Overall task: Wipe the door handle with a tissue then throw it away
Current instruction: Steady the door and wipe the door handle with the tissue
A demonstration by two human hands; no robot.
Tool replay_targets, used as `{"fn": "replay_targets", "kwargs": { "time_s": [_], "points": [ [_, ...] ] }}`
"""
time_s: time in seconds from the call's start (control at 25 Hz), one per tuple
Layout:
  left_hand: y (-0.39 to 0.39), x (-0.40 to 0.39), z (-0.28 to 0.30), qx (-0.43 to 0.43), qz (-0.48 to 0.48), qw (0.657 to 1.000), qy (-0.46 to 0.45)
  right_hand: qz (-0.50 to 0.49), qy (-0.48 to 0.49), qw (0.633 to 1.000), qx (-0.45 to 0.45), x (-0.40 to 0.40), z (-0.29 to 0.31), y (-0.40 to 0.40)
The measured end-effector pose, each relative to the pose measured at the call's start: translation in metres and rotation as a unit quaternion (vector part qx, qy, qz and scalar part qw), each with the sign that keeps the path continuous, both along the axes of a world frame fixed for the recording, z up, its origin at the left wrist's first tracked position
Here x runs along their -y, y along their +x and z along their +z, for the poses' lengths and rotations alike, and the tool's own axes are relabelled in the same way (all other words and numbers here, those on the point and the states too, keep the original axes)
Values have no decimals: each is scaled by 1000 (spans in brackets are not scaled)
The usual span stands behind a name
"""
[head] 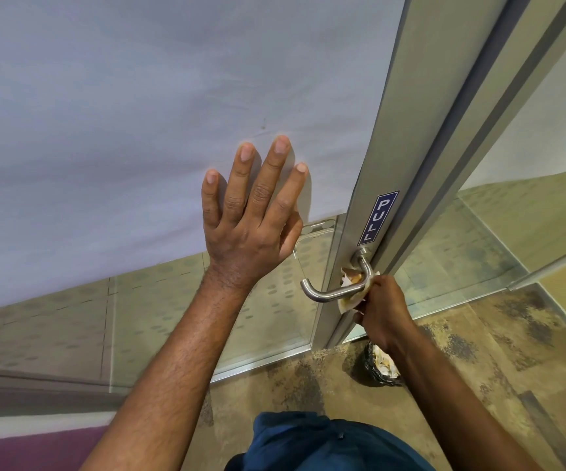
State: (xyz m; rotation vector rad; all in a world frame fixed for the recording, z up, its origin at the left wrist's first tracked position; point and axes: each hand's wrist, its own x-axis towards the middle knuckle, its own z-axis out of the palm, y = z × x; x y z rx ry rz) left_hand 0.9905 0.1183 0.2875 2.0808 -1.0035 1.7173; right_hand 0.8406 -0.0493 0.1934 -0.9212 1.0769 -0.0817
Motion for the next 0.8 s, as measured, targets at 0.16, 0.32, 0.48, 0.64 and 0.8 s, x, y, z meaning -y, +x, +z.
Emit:
{"fn": "replay_targets", "kwargs": {
  "time_s": [0.16,0.32,0.48,0.64,0.8],
  "points": [
    [0,-1,0,-2,0,1000,2,66,4,998,6,20,7,7],
    [0,-1,0,-5,0,1000,3,150,-148,976,-56,23,12,16],
    [0,-1,-1,-4,4,1000,2,161,-213,962,-56,16,9,18],
    [1,0,-1,-6,8,1000,-2,26,-40,999,7,12,2,14],
    [1,0,-1,-13,8,1000,-7,-89,77,991,66,-3,-4,11]
  ]
}}
